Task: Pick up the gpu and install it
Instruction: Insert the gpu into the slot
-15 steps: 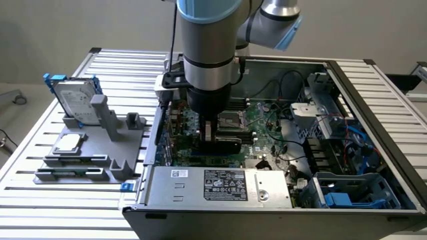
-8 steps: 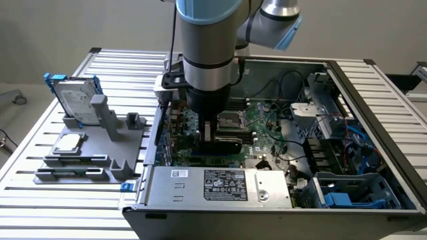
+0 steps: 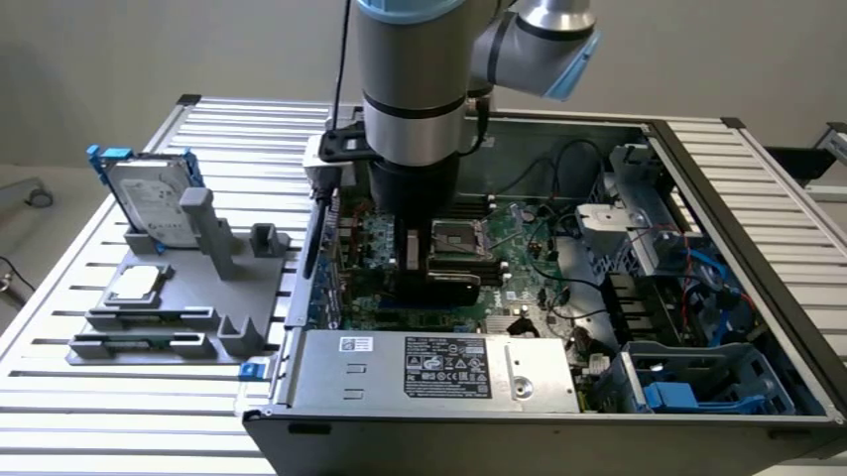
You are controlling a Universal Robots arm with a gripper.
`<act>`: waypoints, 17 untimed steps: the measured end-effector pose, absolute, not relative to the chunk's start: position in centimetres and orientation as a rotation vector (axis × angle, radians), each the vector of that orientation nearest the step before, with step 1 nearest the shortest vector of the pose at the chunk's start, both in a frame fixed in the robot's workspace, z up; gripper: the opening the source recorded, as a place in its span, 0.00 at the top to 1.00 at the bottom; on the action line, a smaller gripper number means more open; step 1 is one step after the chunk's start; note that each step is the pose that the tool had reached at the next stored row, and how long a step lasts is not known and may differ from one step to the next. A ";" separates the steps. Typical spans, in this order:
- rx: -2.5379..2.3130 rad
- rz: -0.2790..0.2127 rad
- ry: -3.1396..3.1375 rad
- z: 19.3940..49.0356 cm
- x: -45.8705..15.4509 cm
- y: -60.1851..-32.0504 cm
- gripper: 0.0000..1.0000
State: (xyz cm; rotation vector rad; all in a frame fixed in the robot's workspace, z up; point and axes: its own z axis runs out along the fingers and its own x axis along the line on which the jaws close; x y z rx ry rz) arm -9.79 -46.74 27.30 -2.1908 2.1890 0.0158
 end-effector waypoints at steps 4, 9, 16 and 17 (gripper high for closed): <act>-2.193 0.021 2.191 28.7 -9.7 -46.7 0.62; -2.194 0.026 2.193 29.6 -9.6 -46.7 0.81; -2.194 0.026 2.193 29.6 -9.6 -46.7 0.89; -2.194 0.026 2.193 29.6 -9.6 -46.7 0.89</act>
